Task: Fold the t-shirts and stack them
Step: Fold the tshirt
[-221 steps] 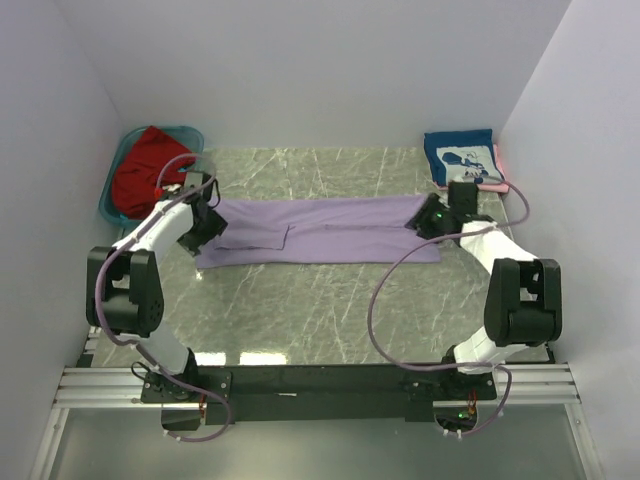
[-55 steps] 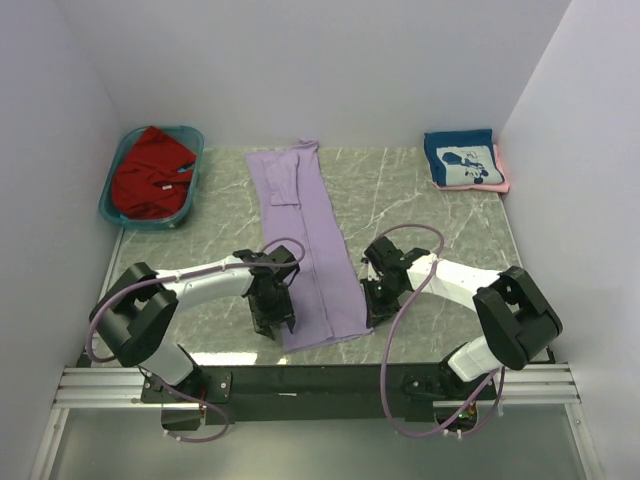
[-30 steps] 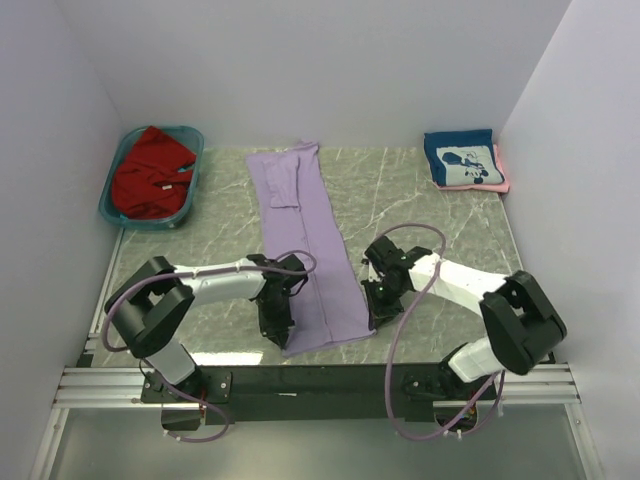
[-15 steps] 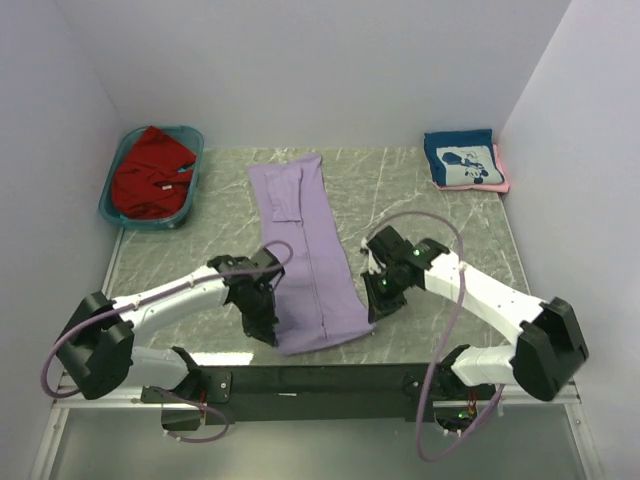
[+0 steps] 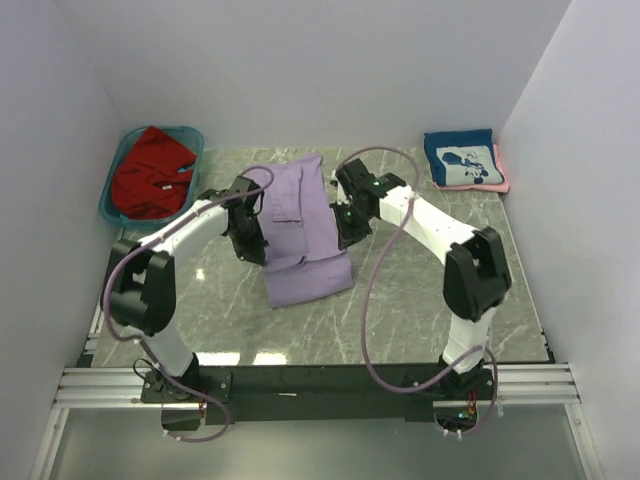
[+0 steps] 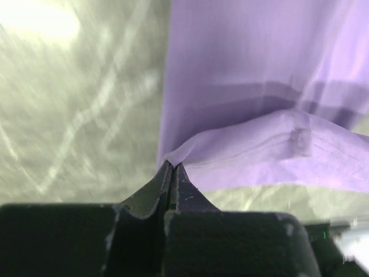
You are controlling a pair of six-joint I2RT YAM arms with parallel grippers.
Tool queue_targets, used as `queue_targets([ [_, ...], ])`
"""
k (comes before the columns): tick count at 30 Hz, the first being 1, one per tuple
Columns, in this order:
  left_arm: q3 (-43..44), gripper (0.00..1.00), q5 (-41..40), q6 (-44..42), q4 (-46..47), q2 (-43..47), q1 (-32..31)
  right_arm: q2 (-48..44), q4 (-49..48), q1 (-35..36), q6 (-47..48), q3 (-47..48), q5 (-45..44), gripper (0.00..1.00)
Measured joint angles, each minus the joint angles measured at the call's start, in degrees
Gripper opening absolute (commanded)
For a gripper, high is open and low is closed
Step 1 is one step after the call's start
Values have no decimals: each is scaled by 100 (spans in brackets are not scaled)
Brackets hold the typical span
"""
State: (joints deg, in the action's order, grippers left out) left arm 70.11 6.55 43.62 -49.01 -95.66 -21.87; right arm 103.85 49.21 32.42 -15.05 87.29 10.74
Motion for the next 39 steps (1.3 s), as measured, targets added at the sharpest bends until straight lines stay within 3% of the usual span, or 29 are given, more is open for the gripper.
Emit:
queue_targets([
  [9, 859, 1, -557, -273, 181, -748, 507, 990, -199, -243, 339, 1047, -214, 0],
  [31, 1362, 1, -839, -505, 1388, -1600, 693, 1620, -1346, -640, 407, 1207, -212, 0],
  [34, 1362, 8, -876, -501, 1458, -1775, 693, 1749, -1493, -656, 404, 1207, -214, 4],
  [37, 1360, 20, -931, -501, 1517, -1945, 693, 1917, -1606, -660, 400, 1207, -216, 18],
  [39, 1353, 36, -973, -494, 1532, -1987, 699, 1976, -1622, -660, 396, 1204, -219, 26],
])
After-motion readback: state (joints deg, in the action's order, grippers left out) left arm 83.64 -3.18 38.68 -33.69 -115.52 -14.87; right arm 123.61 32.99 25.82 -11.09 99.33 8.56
